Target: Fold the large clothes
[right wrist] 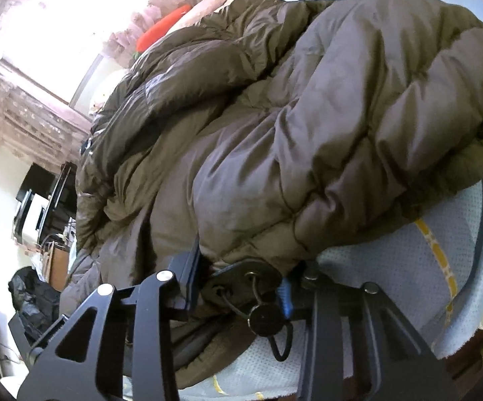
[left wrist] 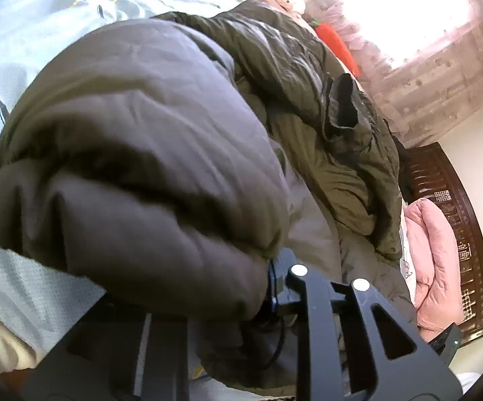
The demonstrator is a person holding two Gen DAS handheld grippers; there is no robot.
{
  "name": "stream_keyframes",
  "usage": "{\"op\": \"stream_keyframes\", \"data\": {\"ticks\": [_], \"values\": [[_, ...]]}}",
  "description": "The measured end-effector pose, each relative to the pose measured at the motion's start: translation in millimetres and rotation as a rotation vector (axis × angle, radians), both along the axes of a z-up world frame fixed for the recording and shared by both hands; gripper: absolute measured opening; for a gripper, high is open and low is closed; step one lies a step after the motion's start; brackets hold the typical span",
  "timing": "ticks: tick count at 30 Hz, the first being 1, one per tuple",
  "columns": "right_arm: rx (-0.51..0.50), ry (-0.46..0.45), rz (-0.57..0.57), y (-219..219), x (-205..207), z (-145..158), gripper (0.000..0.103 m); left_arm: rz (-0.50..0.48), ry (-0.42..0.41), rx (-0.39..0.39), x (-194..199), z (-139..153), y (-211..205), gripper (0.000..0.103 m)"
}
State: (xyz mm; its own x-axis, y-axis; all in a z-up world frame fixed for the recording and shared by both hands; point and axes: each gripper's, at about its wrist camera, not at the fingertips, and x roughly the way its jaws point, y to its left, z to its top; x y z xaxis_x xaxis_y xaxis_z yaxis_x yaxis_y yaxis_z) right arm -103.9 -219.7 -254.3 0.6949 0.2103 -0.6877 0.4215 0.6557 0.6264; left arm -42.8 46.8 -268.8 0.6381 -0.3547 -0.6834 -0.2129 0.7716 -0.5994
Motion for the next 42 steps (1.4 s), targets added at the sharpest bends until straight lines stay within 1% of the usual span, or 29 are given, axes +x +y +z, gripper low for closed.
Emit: {"op": "stream_keyframes", "data": {"ticks": [3, 4, 5, 6, 7, 9, 11, 13, 15, 18, 19, 22, 25, 27, 28, 29, 30, 32, 33, 34, 36, 37, 38, 39, 40, 41, 42], "values": [[-0.013, -0.004, -0.002, 0, -2, 7, 0.037, 0.028, 0.000, -0.087, 1, 1, 6, 0.017], [-0.014, -0.014, -0.005, -1, -4, 13, 0.037, 0.034, -0.006, -0.120, 1, 4, 10, 0.016], [-0.008, -0.028, -0.010, -2, -5, 17, 0.036, 0.034, -0.022, -0.133, 1, 12, 12, 0.016], [-0.004, -0.051, -0.021, -4, -7, 26, 0.026, 0.026, -0.041, -0.124, 1, 20, 11, 0.016], [-0.003, -0.064, -0.023, -7, -8, 34, 0.024, 0.010, -0.075, -0.092, 3, 34, 8, 0.015], [-0.017, -0.113, -0.021, -11, -4, 53, 0.023, -0.025, -0.131, -0.035, 5, 56, 1, 0.015], [-0.056, -0.133, -0.009, -12, 3, 66, 0.023, -0.061, -0.190, 0.008, 11, 80, -8, 0.015], [-0.083, -0.147, 0.005, -9, 13, 75, 0.023, -0.073, -0.213, 0.007, 16, 91, -10, 0.015], [-0.091, -0.150, 0.005, -10, 21, 78, 0.023, -0.063, -0.216, -0.006, 30, 98, -9, 0.015], [-0.058, -0.158, -0.019, -16, 38, 86, 0.023, -0.034, -0.220, -0.048, 52, 108, -6, 0.015], [-0.067, -0.171, -0.021, -18, 47, 93, 0.023, -0.024, -0.229, -0.062, 63, 115, -7, 0.015], [-0.097, -0.209, -0.047, -23, 79, 115, 0.023, -0.004, -0.268, -0.070, 94, 134, -17, 0.015], [-0.095, -0.257, -0.088, -31, 118, 136, 0.023, -0.011, -0.315, -0.094, 128, 153, -27, 0.015], [-0.152, -0.267, -0.072, -34, 152, 147, 0.023, -0.037, -0.349, -0.059, 159, 167, -37, 0.015], [-0.184, -0.265, -0.061, -35, 169, 151, 0.023, -0.054, -0.363, -0.021, 180, 173, -44, 0.015], [-0.209, -0.255, -0.046, -38, 193, 153, 0.023, -0.063, -0.365, -0.005, 195, 176, -47, 0.015], [-0.204, -0.244, -0.041, -42, 210, 152, 0.023, -0.071, -0.361, -0.009, 214, 176, -50, 0.015], [-0.158, -0.220, -0.041, -51, 244, 146, 0.023, -0.081, -0.336, -0.042, 253, 172, -52, 0.015], [-0.138, -0.201, -0.035, -56, 265, 140, 0.024, -0.084, -0.322, -0.034, 273, 167, -55, 0.015], [-0.142, -0.176, -0.023, -59, 287, 133, 0.025, -0.088, -0.311, -0.015, 287, 163, -58, 0.016], [-0.179, -0.130, -0.005, -60, 321, 120, 0.027, -0.089, -0.258, 0.070, 327, 140, -67, 0.017], [-0.202, -0.101, 0.003, -59, 340, 110, 0.029, -0.084, -0.219, 0.100, 345, 123, -69, 0.017], [-0.217, -0.090, 0.008, -58, 352, 105, 0.029, -0.081, -0.192, 0.110, 356, 108, -69, 0.019], [-0.239, -0.090, 0.021, -57, 369, 97, 0.031, -0.078, -0.178, 0.100, 366, 90, -68, 0.019], [-0.261, -0.095, 0.029, -54, 378, 93, 0.032, -0.074, -0.198, 0.066, 372, 75, -64, 0.019], [-0.305, -0.105, 0.045, -49, 391, 91, 0.034, -0.069, -0.234, 0.047, 374, 62, -61, 0.019], [-0.344, -0.106, 0.066, -44, 401, 89, 0.037, -0.064, -0.253, 0.056, 374, 56, -60, 0.019]]}}
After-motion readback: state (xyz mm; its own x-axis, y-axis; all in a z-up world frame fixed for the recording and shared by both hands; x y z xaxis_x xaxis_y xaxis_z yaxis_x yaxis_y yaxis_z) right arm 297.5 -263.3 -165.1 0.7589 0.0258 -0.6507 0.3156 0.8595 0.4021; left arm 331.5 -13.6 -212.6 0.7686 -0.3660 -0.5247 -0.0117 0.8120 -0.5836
